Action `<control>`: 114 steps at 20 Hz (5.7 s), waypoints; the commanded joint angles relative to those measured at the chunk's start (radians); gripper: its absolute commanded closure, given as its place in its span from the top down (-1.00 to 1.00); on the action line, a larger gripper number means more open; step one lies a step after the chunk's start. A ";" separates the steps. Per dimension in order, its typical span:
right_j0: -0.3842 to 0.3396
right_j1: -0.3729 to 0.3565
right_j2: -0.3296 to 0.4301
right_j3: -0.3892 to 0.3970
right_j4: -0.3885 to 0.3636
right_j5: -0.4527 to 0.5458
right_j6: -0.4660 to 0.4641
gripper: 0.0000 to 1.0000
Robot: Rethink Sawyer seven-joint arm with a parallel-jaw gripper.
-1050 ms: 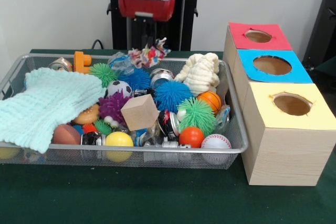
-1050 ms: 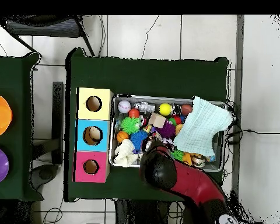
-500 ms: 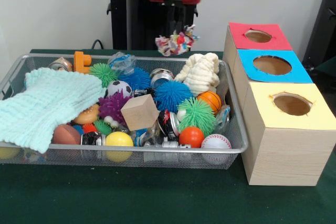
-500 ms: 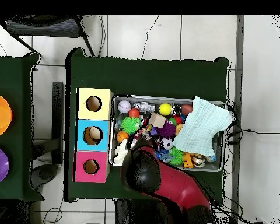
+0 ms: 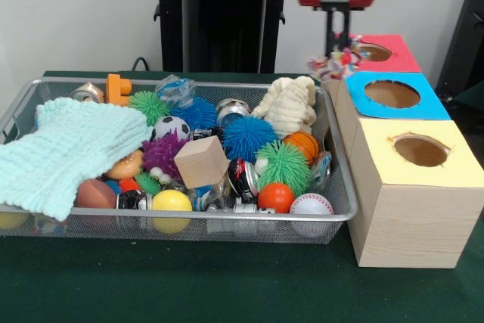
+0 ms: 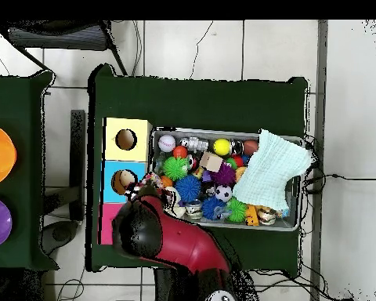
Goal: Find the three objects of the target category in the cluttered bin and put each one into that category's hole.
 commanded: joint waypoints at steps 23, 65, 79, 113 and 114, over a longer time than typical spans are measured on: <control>0.317 0.299 -0.282 -0.386 0.218 0.208 0.388 -1.00; 0.283 0.369 -0.216 -0.511 0.247 0.253 0.376 -1.00; 0.327 0.394 -0.219 -0.554 0.289 0.267 0.429 -1.00; 0.417 0.556 -0.471 -0.819 0.232 0.623 0.508 1.00; 0.422 0.550 -0.482 -0.823 0.227 0.643 0.513 1.00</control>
